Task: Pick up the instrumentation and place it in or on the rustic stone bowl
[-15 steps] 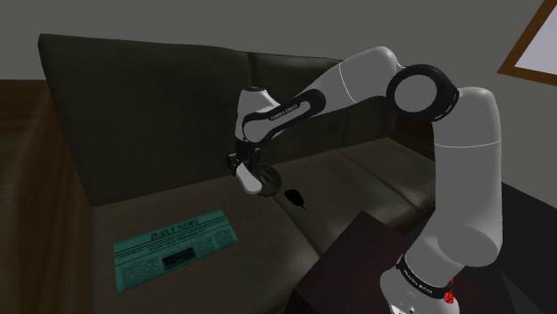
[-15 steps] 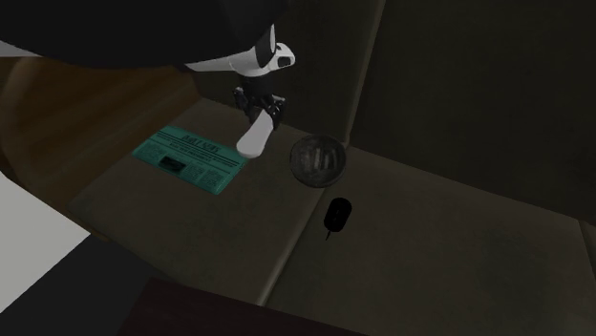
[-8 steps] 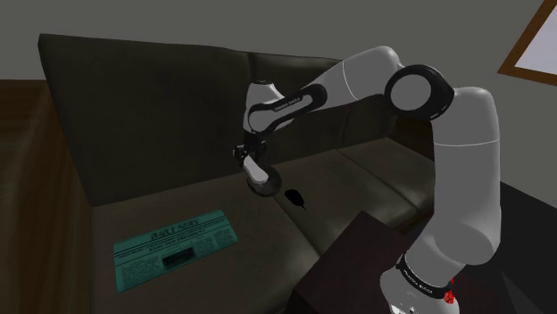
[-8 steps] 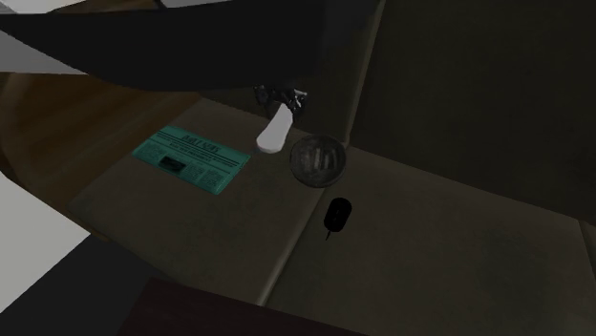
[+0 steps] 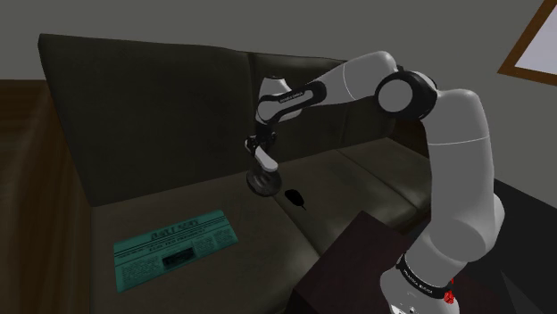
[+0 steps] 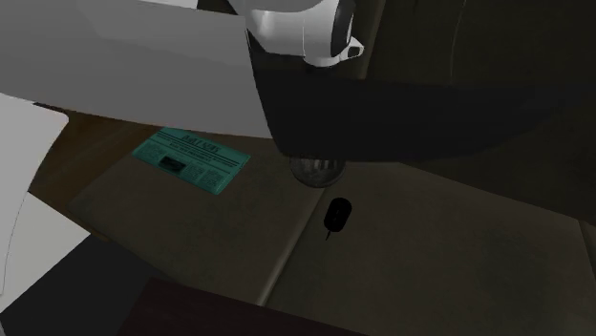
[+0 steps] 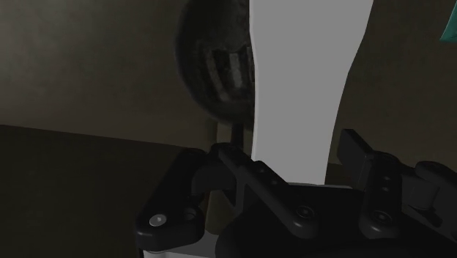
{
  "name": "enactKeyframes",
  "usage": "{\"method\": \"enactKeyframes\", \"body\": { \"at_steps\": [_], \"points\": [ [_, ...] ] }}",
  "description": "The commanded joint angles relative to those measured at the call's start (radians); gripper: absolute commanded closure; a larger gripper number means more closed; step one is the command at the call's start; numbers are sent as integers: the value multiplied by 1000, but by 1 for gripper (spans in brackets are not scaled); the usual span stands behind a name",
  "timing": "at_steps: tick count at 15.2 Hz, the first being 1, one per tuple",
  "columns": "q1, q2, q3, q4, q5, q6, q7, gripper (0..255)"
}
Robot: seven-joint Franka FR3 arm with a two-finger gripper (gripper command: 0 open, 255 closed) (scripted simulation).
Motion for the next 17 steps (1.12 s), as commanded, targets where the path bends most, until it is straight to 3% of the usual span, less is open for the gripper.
{"method": "enactKeyframes", "body": {
  "at_steps": [1, 17],
  "points": [
    [-7, 16, -2, 13, 0, 4, -12, 255],
    [-1, 121, -13, 0, -14, 120, -4, 255]
  ]
}}
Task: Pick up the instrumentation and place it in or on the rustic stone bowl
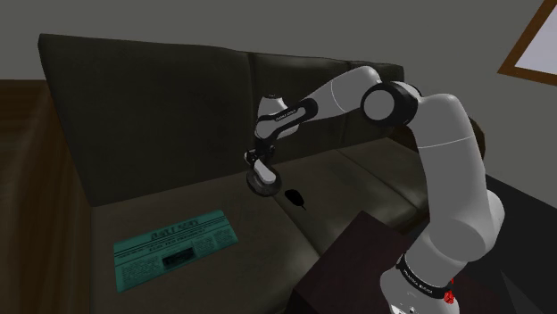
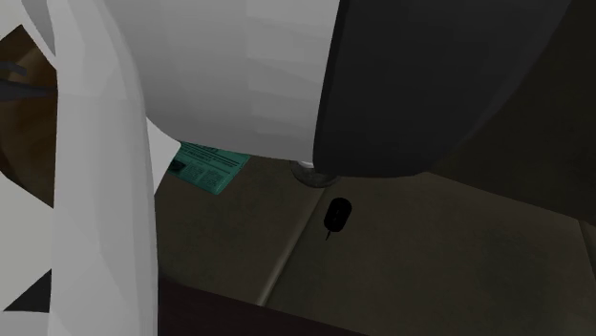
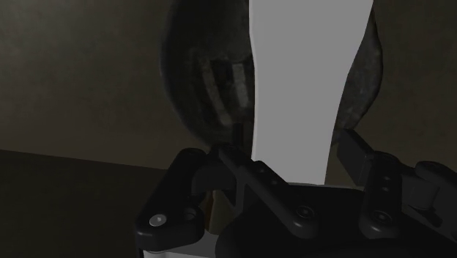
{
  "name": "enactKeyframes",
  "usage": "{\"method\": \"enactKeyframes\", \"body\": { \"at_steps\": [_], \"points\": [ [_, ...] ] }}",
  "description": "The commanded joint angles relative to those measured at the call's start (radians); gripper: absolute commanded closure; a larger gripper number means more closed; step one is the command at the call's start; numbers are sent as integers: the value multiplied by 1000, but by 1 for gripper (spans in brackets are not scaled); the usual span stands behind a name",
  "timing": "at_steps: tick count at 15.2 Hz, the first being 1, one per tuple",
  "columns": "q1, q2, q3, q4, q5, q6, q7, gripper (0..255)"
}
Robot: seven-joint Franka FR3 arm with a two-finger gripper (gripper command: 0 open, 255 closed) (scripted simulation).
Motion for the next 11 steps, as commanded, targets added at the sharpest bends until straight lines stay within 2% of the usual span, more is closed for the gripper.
{"method": "enactKeyframes", "body": {
  "at_steps": [1, 4, 5, 11],
  "points": [
    [0, 2, 0, 2, 0, 1, 0, 255],
    [0, 2, 0, 2, 0, 1, 0, 255],
    [0, 2, 0, 2, 0, 1, 0, 0],
    [-2, -22, 2, -3, 3, -19, -2, 0]
  ]
}}
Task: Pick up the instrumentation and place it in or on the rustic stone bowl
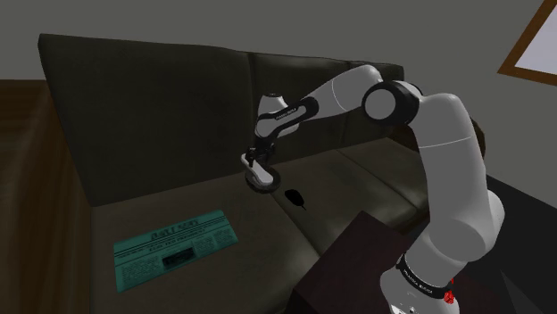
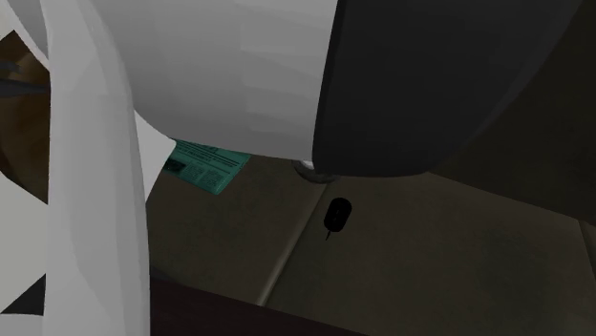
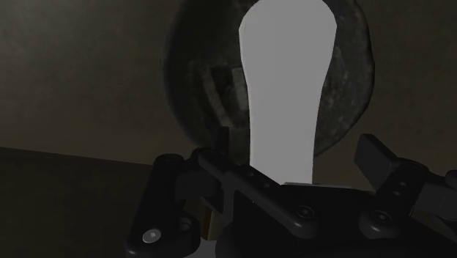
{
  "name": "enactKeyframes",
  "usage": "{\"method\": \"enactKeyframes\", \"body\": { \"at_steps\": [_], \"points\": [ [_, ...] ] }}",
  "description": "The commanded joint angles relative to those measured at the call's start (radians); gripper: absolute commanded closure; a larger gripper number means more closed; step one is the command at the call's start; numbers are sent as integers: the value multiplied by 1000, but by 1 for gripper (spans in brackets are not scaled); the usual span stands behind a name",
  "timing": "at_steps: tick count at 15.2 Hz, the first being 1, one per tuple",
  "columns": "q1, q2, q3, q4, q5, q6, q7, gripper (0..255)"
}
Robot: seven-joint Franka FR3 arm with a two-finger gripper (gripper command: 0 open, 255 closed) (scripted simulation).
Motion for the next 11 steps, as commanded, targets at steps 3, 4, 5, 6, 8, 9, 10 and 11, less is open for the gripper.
{"method": "enactKeyframes", "body": {
  "at_steps": [3, 4, 5, 6, 8, 9, 10, 11],
  "points": [
    [-5, -76, 8, -8, 9, -68, -4, 0],
    [-5, -76, 7, -8, 9, -68, -4, 0],
    [-5, -76, 7, -8, 9, -68, -4, 0],
    [-5, -76, 7, -8, 9, -68, -4, 0],
    [-5, -76, 7, -8, 9, -68, -4, 0],
    [-5, -76, 7, -8, 9, -68, -4, 0],
    [-5, -76, 7, -8, 9, -68, -4, 0],
    [-5, -76, 7, -8, 9, -68, -4, 0]
  ]
}}
